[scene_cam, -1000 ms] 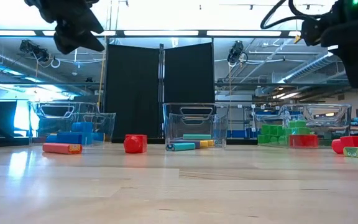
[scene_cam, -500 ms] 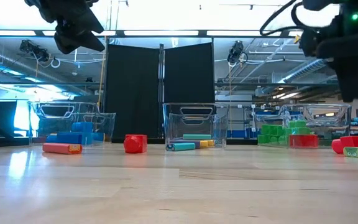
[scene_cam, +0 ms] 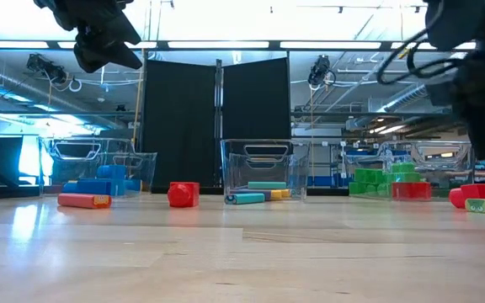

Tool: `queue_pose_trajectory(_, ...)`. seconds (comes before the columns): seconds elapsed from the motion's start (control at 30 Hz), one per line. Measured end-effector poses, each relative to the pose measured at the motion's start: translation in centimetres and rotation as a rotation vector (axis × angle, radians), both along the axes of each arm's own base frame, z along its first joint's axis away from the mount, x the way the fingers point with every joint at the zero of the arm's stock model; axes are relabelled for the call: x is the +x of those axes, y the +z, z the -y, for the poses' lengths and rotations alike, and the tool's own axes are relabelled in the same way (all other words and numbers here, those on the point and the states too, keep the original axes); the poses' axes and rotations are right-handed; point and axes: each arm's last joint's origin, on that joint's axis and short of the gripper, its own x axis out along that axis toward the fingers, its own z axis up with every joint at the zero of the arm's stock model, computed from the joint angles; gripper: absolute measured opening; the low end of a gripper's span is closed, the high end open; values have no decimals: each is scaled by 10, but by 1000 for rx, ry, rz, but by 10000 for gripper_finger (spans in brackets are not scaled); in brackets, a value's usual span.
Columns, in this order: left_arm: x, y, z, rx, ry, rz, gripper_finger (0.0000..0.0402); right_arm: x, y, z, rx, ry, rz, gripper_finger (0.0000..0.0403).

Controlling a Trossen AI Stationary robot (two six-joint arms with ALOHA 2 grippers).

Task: Sort blocks by size
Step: Put the red 2 stud game piece into the right transparent bin

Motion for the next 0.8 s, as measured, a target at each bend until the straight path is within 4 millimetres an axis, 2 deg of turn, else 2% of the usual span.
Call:
queue_pose_trajectory(0.13, 0, 0, 0, 0, 0, 1, 212, -4, -10, 2, -7, 83, -28, 251)
queue_pose_trajectory(0.43, 0, 0, 0, -1, 0, 0, 212, 1, -11, 9, -5, 72, -8, 226)
queue_pose_trajectory(0.63, 0, 0, 0, 0, 1, 0, 212, 8, -14, 14, -2, 15, -5, 238)
queue_pose_trajectory(0.8, 0, 0, 0, -1, 1, 2, 212, 20, -25, 17, 0, -12, -50, 264)
